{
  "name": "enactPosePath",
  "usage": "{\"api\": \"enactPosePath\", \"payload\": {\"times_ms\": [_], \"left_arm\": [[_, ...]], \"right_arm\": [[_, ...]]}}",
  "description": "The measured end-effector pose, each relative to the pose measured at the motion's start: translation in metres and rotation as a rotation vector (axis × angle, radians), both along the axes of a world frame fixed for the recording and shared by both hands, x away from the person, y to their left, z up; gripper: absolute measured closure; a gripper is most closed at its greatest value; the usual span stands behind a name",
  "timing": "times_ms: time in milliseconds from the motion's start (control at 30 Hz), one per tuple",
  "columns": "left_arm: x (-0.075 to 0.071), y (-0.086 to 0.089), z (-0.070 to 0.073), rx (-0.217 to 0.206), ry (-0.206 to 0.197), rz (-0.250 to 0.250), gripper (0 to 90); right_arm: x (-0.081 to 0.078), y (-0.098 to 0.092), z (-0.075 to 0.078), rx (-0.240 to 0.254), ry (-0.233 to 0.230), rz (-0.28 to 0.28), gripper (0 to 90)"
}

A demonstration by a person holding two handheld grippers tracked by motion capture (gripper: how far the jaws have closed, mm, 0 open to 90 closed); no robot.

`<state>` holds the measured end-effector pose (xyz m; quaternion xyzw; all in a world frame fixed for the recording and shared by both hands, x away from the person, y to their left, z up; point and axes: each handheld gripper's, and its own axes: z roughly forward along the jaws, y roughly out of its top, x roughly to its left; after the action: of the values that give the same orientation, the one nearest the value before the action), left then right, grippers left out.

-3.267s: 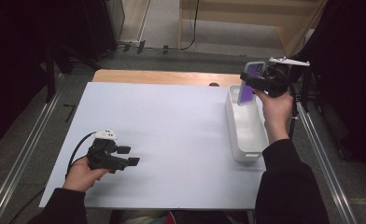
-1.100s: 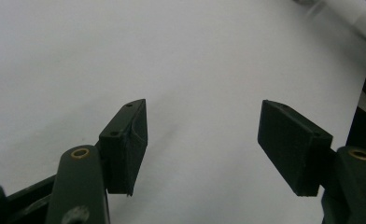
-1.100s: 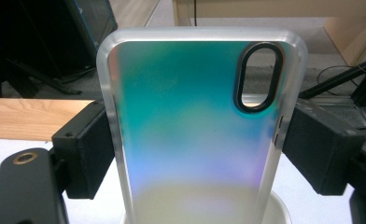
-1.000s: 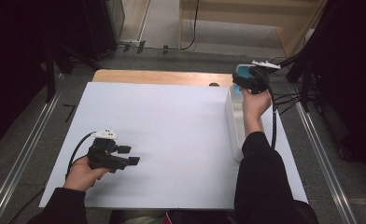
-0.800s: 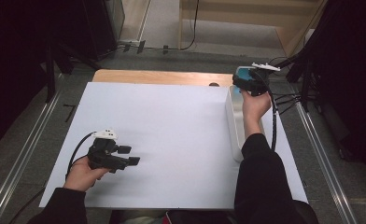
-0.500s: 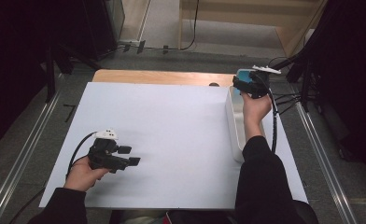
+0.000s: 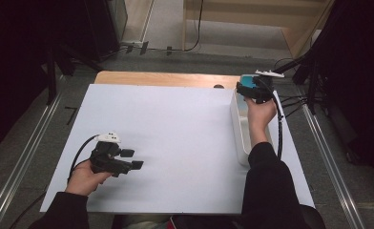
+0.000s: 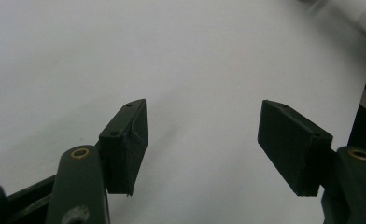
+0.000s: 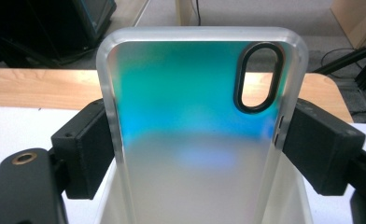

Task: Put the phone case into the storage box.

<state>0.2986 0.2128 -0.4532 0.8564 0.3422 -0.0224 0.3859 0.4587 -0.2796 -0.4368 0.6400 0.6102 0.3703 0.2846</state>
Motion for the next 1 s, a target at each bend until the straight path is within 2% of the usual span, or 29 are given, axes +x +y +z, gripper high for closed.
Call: {"api": "enactPosePath", "payload": {"times_ms": [200,333,400,533,567,633,700,1000], "left_arm": [[-0.0002,-0.0001,0.0001,-0.002,0.000,0.000,33.0],[-0.0002,-0.0001,0.0002,-0.001,0.000,0.000,33.0],[-0.0001,0.0002,0.0003,-0.002,0.000,-0.001,32.9],[-0.0001,0.0001,0.0002,-0.001,0.000,0.002,32.9],[-0.0001,0.0001,0.0003,-0.001,0.000,0.002,32.9],[-0.0001,0.0001,0.0002,0.000,0.000,0.002,33.0],[-0.0001,0.0001,0.0002,-0.001,0.001,0.003,32.9],[0.0001,0.0004,0.0003,-0.001,0.000,0.004,32.9]], "right_arm": [[-0.0029,0.0005,-0.0029,-0.025,0.014,-0.005,14.5],[-0.0038,-0.0017,-0.0046,-0.011,0.038,-0.009,14.4],[-0.0041,-0.0019,-0.0043,-0.004,0.035,-0.005,14.4],[-0.0046,-0.0015,-0.0043,-0.016,0.049,0.007,13.8],[-0.0040,-0.0009,-0.0044,-0.017,0.050,0.013,9.2],[-0.0044,-0.0005,-0.0035,-0.008,0.039,0.029,7.1],[-0.0033,0.0006,-0.0034,-0.009,0.041,0.029,1.3],[-0.0047,0.0008,0.0034,0.000,0.045,0.049,1.3]]}}
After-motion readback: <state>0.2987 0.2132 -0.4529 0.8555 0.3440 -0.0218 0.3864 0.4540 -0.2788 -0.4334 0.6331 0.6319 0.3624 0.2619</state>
